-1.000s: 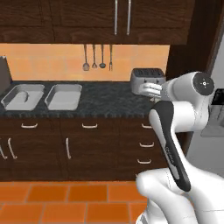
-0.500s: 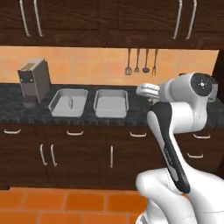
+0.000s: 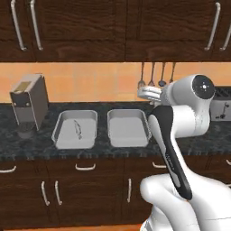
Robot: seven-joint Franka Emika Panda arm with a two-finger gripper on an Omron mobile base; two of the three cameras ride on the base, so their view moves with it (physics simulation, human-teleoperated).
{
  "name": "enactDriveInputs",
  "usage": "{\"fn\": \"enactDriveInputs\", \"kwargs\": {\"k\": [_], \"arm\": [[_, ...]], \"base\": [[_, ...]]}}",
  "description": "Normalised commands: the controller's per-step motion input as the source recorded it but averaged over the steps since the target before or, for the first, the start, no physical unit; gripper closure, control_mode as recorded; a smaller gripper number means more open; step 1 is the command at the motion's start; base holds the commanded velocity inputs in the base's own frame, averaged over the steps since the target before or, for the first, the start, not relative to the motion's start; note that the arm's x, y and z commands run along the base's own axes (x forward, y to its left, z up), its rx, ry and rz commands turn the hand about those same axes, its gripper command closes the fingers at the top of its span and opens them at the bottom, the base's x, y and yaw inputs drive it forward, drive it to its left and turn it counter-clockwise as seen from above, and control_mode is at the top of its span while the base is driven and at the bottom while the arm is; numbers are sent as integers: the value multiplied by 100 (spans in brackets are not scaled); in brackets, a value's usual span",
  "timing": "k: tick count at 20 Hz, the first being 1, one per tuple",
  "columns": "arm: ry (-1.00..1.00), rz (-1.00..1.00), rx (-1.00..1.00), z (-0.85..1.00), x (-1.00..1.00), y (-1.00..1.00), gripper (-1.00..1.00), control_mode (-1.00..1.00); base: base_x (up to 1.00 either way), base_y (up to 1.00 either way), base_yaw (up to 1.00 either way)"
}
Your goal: Place one mushroom and one fish in each tupperware on the nearby counter, to pack two identical lunches.
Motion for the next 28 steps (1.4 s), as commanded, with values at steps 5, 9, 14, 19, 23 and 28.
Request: {"fn": "enactDriveInputs", "kwargs": {"k": [5,9,14,19,23,28], "arm": [[0,0,0,0,0,0,100,100],[0,0,0,0,0,0,100,100],[0,0,0,0,0,0,100,100],[0,0,0,0,0,0,100,100],[0,0,0,0,0,0,100,100],[16,0,-13,-69,5,5,100,-100]], "base": [[36,10,-44],[31,19,-44],[18,16,-37],[34,58,-10],[32,35,0],[0,0,0]]}}
